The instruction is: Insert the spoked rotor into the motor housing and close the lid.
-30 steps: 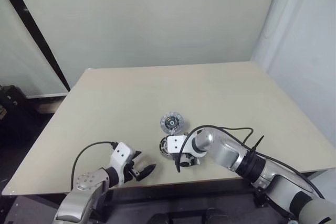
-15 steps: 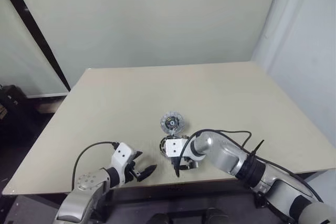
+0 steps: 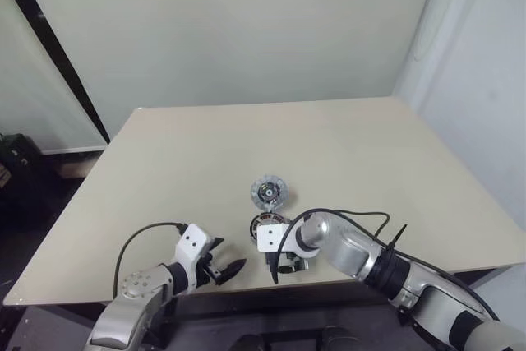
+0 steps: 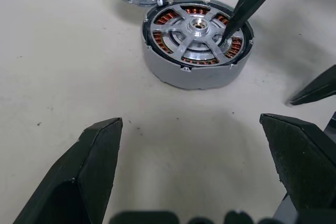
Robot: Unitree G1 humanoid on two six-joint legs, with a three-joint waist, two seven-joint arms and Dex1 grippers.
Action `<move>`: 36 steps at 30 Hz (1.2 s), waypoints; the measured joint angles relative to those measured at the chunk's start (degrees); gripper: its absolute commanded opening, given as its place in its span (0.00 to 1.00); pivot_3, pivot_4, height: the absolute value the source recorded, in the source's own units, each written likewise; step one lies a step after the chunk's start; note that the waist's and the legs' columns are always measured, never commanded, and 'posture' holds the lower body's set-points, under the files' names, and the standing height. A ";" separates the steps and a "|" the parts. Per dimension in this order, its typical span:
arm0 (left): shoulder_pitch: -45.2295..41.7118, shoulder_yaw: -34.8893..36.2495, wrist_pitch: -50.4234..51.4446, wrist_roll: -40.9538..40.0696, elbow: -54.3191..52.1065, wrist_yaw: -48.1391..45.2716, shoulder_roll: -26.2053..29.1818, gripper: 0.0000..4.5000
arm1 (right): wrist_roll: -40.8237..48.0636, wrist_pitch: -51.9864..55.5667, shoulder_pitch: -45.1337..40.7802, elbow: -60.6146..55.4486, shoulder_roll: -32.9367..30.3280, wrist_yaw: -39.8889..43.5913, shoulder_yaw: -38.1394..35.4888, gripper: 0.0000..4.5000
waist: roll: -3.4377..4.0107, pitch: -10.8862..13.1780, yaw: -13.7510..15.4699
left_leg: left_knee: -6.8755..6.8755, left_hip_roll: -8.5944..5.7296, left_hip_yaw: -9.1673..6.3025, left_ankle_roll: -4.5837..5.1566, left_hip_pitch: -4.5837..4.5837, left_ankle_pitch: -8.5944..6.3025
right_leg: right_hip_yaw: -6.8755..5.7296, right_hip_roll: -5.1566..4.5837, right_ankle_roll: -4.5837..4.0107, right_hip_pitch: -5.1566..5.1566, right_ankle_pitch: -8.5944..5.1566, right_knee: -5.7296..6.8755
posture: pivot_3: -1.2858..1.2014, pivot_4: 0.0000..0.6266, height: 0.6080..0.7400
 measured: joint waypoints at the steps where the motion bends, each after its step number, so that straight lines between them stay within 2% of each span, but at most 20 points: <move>1: -0.02 0.02 0.00 0.00 0.00 0.07 -0.07 1.00 | -0.03 -0.20 0.00 0.44 0.28 -0.26 -0.35 0.71 | 0.00 0.00 0.00 | 0.00 0.00 0.00 -0.01 0.02 -0.01 | 0.00 0.00 0.00 0.02 0.00 0.00 | 0.52 0.00 1.00; 9: -0.05 0.68 -0.01 -0.03 0.03 0.11 0.11 1.00 | -0.10 -1.81 0.06 2.73 1.40 -1.84 -2.20 0.06 | 0.00 0.00 0.00 | 0.00 0.01 0.00 -0.18 0.25 -0.10 | 0.00 0.00 -0.02 0.27 -0.01 -0.01 | 0.52 0.00 1.00; 10: -0.05 0.94 -0.01 -0.04 0.04 0.11 0.21 1.00 | -0.05 -1.75 0.39 2.81 1.65 -1.72 -2.22 0.02 | 0.00 0.00 0.00 | 0.00 0.02 -0.02 -0.18 0.26 -0.11 | -0.02 0.00 -0.02 0.29 -0.01 -0.01 | 0.52 0.00 1.00; 17: -0.04 1.23 -0.01 -0.03 0.09 0.14 0.28 1.00 | 0.21 -3.50 1.46 4.57 3.54 -3.52 -3.67 0.02 | 0.01 0.01 -0.02 | 0.01 0.06 0.01 -0.19 0.27 -0.11 | -0.03 0.01 -0.02 0.29 -0.01 -0.01 | 0.52 0.00 1.00; 23: -0.07 1.23 -0.01 -0.02 0.11 0.20 0.16 1.00 | 2.78 -1.74 5.37 6.28 8.69 -9.85 -11.24 0.02 | 0.01 0.03 -0.01 | 0.00 0.10 0.00 -0.20 0.24 -0.09 | -0.07 0.03 -0.02 0.26 -0.01 0.04 | 0.52 0.00 1.00; 28: -0.21 1.23 -0.07 -0.01 0.24 0.49 -0.06 1.00 | 6.34 9.02 7.64 3.48 15.00 -14.40 -18.65 0.02 | 0.01 0.04 0.02 | -0.08 0.07 -0.03 -0.14 0.19 -0.08 | -0.07 0.02 0.00 0.10 0.02 0.03 | 0.52 0.00 1.00; 36: -0.20 1.23 -0.40 -0.01 0.52 0.72 -0.27 1.00 | 6.92 21.39 9.27 -4.07 15.37 -18.14 -17.92 0.02 | 0.00 0.03 0.01 | -0.07 0.02 -0.09 -0.14 -0.23 -0.07 | -0.08 0.02 -0.09 -0.20 0.17 0.03 | 0.52 0.00 1.00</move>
